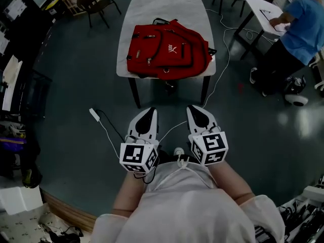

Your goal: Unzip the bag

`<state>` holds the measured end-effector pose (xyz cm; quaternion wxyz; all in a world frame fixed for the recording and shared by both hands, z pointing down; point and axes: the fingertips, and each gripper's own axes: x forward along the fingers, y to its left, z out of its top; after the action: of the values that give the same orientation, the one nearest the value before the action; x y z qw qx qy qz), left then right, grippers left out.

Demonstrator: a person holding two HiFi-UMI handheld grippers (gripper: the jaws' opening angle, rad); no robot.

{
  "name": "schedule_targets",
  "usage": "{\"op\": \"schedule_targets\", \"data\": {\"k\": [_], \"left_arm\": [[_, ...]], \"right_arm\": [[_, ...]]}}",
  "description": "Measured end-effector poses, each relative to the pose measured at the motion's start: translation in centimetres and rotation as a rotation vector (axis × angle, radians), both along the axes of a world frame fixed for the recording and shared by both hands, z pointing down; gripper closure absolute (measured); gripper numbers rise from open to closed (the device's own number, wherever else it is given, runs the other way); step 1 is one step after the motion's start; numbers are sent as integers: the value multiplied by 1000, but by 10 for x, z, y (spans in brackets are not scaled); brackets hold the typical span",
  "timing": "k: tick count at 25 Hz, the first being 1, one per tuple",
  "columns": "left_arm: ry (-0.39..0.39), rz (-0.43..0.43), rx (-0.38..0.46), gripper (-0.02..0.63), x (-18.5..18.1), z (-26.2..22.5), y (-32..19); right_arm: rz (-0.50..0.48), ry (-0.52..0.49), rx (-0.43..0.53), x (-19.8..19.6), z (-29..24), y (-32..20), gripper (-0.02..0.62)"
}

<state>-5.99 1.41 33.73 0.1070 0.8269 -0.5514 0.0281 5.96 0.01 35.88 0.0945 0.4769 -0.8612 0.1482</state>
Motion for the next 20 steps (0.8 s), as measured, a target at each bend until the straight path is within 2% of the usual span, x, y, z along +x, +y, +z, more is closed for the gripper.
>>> {"op": "schedule_targets", "data": {"k": [9,16,20], "left_arm": [[1,40,-57,584,-13,28,-76],[-8,128,-101,584,-34,52,-158],[-3,172,-161,584,-49,82,-190]], "right_arm": [[16,34,-77,-14,36,-68,566],[73,67,-149,-38,64,-126,566],[112,90,-226,-51,96,-149,566]]}}
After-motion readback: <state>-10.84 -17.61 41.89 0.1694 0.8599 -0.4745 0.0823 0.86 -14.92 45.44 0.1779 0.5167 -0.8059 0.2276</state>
